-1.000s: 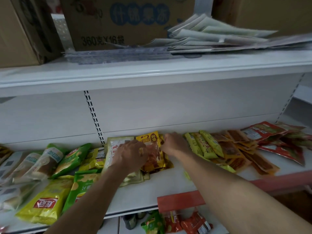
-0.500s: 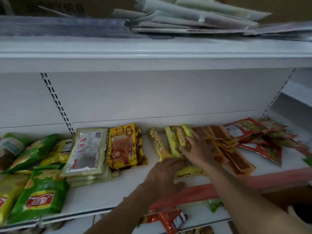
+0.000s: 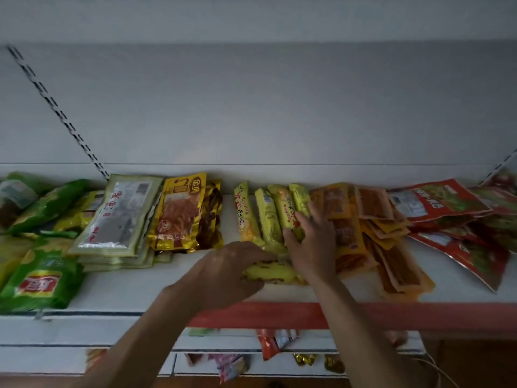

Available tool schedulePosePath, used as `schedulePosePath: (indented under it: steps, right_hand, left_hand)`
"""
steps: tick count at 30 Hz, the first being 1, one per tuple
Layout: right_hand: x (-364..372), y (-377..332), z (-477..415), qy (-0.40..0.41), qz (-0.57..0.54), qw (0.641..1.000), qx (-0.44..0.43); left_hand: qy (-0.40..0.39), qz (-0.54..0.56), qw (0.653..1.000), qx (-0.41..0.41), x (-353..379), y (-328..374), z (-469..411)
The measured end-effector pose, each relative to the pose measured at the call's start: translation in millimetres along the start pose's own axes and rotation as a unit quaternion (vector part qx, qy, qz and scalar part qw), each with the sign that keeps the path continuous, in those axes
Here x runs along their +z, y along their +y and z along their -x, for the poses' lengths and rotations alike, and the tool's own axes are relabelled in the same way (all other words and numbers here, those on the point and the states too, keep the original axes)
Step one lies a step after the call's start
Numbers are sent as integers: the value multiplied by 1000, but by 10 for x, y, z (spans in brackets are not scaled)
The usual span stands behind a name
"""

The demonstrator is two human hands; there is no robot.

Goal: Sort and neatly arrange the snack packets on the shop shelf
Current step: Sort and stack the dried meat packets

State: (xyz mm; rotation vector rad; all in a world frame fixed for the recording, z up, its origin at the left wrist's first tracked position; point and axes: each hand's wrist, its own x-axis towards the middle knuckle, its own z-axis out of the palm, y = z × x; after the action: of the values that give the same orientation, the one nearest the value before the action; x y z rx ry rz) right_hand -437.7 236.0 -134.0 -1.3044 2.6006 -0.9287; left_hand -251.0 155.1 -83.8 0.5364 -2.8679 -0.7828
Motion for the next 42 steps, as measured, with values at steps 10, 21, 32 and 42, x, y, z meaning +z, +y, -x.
schedulePosePath:
  steps: [10,21,32,42]
  right_hand:
    - [1,20,13,-24,52,998,-34]
    - [-37,-12,45,-29,71,996,-51]
    - [-91,-57,-41,-34,51,998,-25]
    - [-188,-194,-97,-22,48,998,29]
  left_hand:
    - [193,27,960,-200,-558,-19,62]
    - [270,61,928,-250,509,29,-633]
    - [414,43,888,-197,502,-101,-561]
    - [198,-164,945,-201,488,-253,-483]
